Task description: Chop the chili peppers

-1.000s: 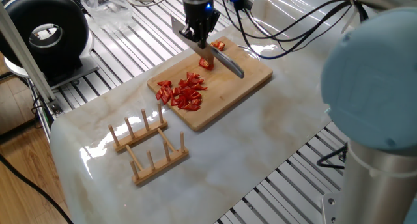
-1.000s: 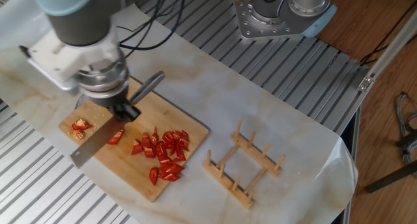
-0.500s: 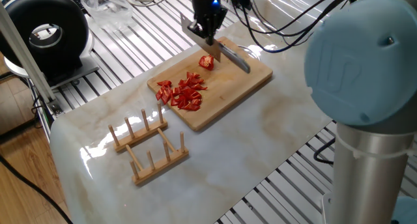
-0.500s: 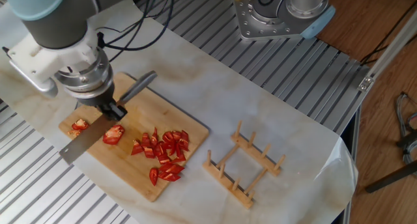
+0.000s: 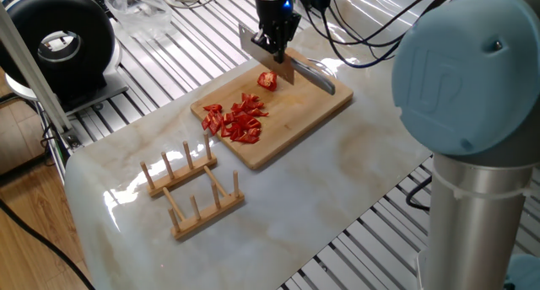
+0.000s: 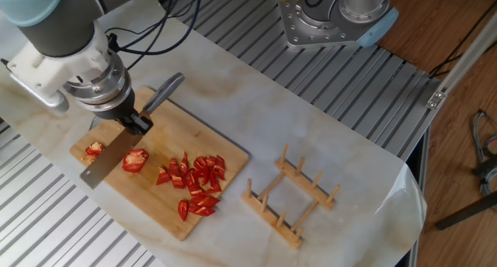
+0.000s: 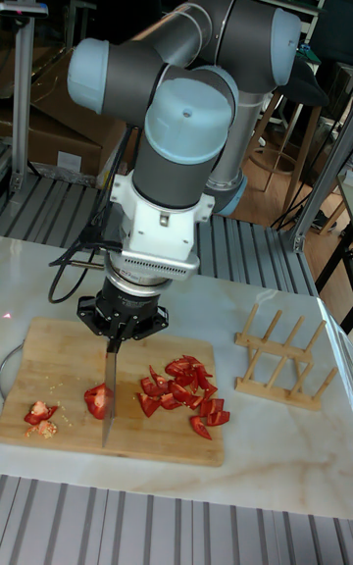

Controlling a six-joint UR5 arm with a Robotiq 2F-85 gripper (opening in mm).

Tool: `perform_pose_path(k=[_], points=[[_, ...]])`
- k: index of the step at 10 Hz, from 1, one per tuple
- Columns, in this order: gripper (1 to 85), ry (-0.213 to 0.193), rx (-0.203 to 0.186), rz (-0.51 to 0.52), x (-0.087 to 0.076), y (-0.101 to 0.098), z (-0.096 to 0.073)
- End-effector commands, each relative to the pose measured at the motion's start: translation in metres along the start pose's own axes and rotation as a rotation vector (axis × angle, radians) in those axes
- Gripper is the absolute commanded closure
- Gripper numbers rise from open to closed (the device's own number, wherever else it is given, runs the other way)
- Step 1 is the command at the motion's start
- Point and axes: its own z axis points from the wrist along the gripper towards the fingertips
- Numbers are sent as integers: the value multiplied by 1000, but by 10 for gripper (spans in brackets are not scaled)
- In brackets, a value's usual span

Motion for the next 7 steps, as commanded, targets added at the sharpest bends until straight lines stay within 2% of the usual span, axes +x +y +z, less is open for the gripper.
perform_pose_path(k=[1, 2, 7], points=[[843, 7, -13, -69, 2, -2, 7], [843, 3, 1, -91, 2, -7, 7], [843, -3, -1, -122, -3, -6, 9]])
